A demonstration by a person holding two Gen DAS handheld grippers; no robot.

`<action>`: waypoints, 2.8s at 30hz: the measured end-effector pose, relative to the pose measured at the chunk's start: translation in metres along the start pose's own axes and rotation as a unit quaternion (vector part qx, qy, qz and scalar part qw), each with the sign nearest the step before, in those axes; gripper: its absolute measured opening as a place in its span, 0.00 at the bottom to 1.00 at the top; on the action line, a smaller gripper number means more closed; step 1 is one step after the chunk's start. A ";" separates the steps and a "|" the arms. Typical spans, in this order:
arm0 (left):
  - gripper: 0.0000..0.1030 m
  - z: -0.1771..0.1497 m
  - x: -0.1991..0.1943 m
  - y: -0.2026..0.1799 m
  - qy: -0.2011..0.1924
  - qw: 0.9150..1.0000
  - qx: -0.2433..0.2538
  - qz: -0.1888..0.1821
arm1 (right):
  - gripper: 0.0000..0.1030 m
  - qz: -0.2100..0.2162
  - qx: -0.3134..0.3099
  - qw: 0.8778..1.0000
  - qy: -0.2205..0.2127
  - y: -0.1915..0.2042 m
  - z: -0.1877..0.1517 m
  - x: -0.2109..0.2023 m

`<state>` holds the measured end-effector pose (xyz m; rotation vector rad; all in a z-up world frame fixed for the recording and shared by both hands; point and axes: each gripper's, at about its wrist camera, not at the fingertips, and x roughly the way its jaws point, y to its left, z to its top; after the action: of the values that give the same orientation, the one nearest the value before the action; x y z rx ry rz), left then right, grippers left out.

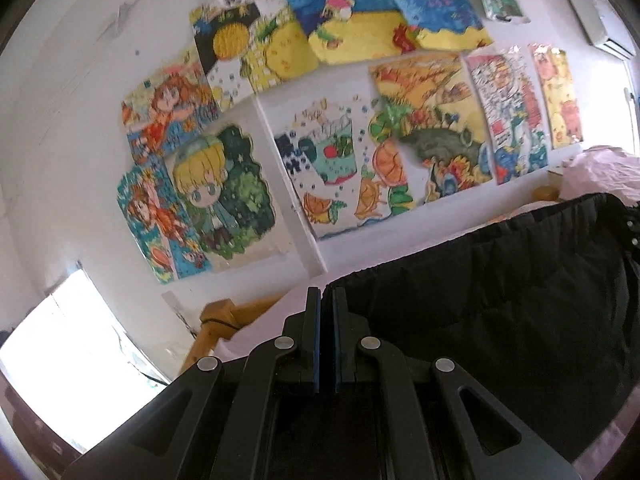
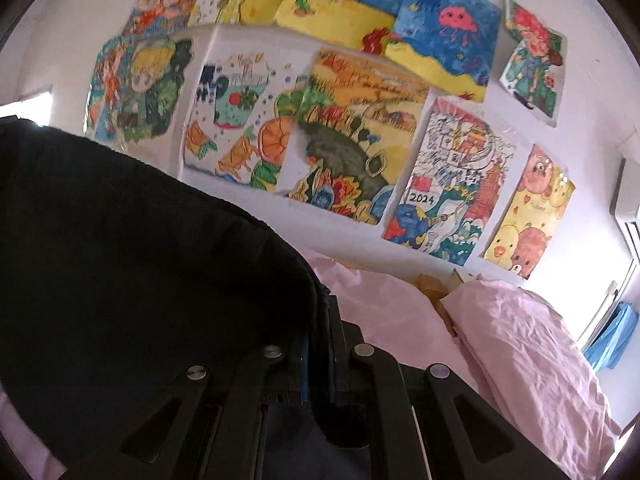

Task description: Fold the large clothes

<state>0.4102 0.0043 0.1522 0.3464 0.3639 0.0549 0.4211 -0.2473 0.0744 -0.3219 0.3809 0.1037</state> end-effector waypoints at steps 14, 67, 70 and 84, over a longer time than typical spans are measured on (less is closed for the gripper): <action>0.04 -0.050 0.119 -0.016 0.067 0.998 -0.005 -0.019 | 0.07 0.012 -0.006 0.997 0.074 0.024 -0.034 0.105; 0.44 -0.100 0.192 -0.036 0.125 0.992 -0.008 0.026 | 0.13 0.103 0.032 0.986 0.130 0.029 -0.082 0.184; 0.70 -0.096 0.180 -0.025 0.106 0.993 -0.034 0.034 | 0.19 0.097 0.033 0.987 0.127 0.026 -0.078 0.180; 0.82 -0.075 0.111 -0.026 0.077 0.991 -0.101 -0.050 | 0.95 0.097 0.055 0.992 0.052 0.019 -0.051 0.117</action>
<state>0.4869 0.0162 0.0402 0.1239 0.5233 0.0196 0.5079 -0.2419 -0.0204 -0.1801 0.5199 0.2565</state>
